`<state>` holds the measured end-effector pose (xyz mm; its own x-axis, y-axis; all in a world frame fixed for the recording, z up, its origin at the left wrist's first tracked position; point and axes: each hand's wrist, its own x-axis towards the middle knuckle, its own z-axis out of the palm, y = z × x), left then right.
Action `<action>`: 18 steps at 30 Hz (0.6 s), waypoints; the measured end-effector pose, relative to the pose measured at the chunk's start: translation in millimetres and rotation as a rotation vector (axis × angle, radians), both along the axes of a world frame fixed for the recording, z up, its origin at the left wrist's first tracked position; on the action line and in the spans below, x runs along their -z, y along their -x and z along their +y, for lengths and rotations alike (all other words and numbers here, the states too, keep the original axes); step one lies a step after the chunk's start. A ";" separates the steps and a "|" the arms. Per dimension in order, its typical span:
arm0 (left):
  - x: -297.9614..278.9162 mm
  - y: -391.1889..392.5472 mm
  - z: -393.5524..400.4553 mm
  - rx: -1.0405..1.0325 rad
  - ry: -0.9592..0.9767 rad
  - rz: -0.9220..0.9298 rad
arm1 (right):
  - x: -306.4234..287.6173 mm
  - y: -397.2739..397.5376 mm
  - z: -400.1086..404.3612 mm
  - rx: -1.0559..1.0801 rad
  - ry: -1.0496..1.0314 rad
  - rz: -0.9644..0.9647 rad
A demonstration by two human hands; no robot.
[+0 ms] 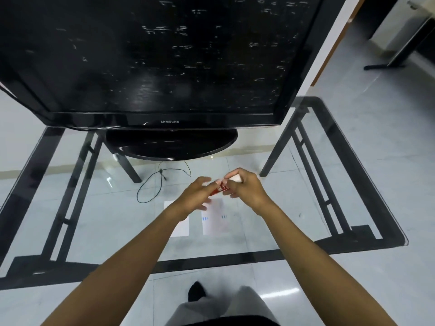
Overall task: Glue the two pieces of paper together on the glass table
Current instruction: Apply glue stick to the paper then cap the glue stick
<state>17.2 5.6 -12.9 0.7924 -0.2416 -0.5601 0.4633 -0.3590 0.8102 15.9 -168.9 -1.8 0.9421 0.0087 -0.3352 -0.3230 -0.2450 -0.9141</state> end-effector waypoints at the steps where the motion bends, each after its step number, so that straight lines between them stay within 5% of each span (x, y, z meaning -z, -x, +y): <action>1: -0.3 2.4 3.8 -0.022 0.132 0.115 | -0.5 4.0 2.0 -0.020 -0.116 0.043; 5: 8.9 14.8 18.3 -0.164 0.321 0.171 | 9.9 15.8 -3.7 -0.035 -0.245 0.129; 8: 20.4 22.3 25.5 -0.325 0.136 0.012 | 25.9 14.2 -21.0 0.177 -0.342 0.182; 12: 33.9 29.0 22.9 -0.253 -0.183 -0.287 | 51.8 12.1 -33.1 0.046 -0.044 0.183; 18: 44.0 29.7 -11.0 -0.241 -0.179 -0.352 | 78.9 15.9 -25.1 -0.561 0.592 0.001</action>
<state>-12.5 -5.5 -56.9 0.9634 0.0487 -0.2635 0.2588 -0.4237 0.8680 0.0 -194.0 -80.6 0.8499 0.3002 -0.4330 -0.0094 -0.8131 -0.5821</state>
